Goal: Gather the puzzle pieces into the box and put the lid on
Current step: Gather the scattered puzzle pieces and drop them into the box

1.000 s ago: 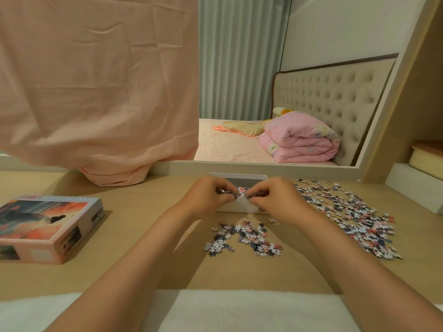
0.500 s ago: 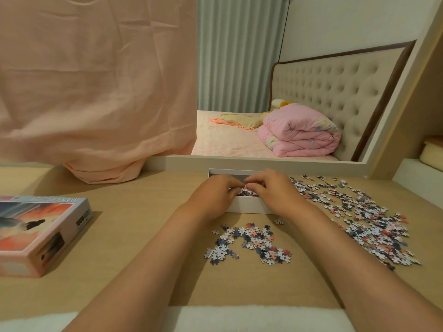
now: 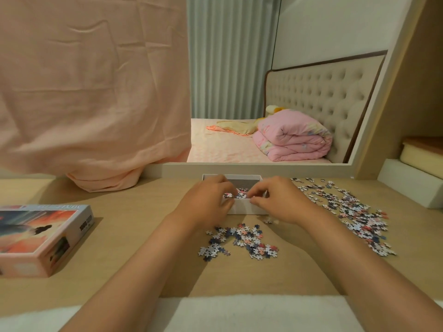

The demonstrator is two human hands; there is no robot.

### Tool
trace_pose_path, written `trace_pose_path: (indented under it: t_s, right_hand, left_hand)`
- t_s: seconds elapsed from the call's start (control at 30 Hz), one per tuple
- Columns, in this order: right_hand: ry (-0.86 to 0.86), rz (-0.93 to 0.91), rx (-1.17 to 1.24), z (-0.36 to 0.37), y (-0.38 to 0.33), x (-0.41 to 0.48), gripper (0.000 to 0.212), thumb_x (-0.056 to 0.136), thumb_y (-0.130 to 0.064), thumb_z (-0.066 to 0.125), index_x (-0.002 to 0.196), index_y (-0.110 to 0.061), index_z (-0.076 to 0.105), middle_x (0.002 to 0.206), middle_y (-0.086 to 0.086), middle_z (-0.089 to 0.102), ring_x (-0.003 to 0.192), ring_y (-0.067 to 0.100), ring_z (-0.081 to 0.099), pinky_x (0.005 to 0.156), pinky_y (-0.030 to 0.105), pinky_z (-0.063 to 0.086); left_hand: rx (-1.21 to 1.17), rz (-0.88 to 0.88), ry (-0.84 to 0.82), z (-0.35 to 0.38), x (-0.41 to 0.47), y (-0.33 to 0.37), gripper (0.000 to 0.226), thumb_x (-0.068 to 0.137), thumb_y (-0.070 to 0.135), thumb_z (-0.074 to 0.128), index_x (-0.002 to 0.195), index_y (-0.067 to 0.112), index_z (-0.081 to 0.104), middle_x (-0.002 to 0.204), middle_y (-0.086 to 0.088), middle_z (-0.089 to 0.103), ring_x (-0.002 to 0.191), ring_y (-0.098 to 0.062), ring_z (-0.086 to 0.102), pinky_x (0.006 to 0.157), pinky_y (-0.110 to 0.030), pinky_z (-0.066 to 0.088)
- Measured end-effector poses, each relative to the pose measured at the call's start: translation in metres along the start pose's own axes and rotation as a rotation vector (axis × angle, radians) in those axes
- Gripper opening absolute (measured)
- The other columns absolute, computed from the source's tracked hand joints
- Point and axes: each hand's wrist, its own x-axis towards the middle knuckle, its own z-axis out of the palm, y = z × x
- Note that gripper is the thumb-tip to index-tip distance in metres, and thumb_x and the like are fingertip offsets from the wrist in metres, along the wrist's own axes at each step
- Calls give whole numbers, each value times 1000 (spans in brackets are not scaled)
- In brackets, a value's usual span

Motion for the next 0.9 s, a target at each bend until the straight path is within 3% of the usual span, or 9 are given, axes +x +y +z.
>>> trace_pose_path:
  t_s: [0.1,0.17,0.3,0.43,0.57,0.63,0.77,0.83,0.9]
  right_hand:
    - [-128,32,-58,-1,4,-18,14,91,-26,69,103,-28,76,89,-19,67,80,-3,62,75,19,47]
    - [-176,44,-124,0,5,-29,23,94,-33,65,115,-27,72,104,-13,68,93,4,62,83,24,46]
    - [-326,13,-213,11,2,-49,48,98,-45,53,141,-23,52,143,-1,54,126,18,52,105,36,42]
    - [-383,-44,-76,20,-1,-59,48,102,-37,51,148,-29,43,150,-7,48,135,14,45,111,32,37]
    - [-270,-2,321,17,1,-56,50,98,-11,58,145,-26,49,137,-8,60,120,5,59,99,25,48]
    - [-197,39,388,12,4,-54,54,93,-11,66,143,-26,52,125,-12,63,106,10,65,87,31,57]
    - [-406,55,-23,-9,9,-58,71,73,-37,85,137,-41,55,115,-17,54,104,8,56,91,31,48]
    - [-462,104,-50,-8,12,-57,72,71,-40,87,136,-36,57,115,-10,61,105,13,59,96,34,48]
    - [-430,117,36,-1,15,-55,62,73,-37,86,130,-31,63,98,-11,68,94,11,65,90,33,51]
  left_hand:
    - [53,-1,-150,-11,-15,10,19,95,38,52,108,35,66,104,16,59,94,-10,59,77,-33,52]
    - [72,-57,-304,-12,-25,12,36,93,52,51,125,37,57,124,14,54,112,-12,55,89,-36,50]
    - [22,-216,-657,-4,-52,15,90,82,78,45,154,37,11,162,16,6,149,-13,7,120,-45,19]
    - [24,-158,-653,12,-64,24,97,84,77,41,155,32,-7,162,14,-14,149,-10,-14,122,-37,0]
    - [-164,-107,-504,25,-59,26,97,84,74,50,156,33,0,163,16,0,150,-8,1,123,-35,8]
    - [-233,-89,-466,28,-55,30,96,83,73,53,156,35,4,162,18,5,148,-5,6,122,-31,10]
    - [-194,-1,-407,36,-49,38,81,87,61,58,154,28,25,158,12,26,144,-7,21,120,-29,18]
    - [-193,-8,-367,38,-47,36,71,89,55,59,149,26,37,153,8,37,141,-9,29,117,-29,23]
    - [-228,-34,-324,35,-47,33,64,88,49,64,145,27,44,146,9,48,132,-5,41,110,-21,30]
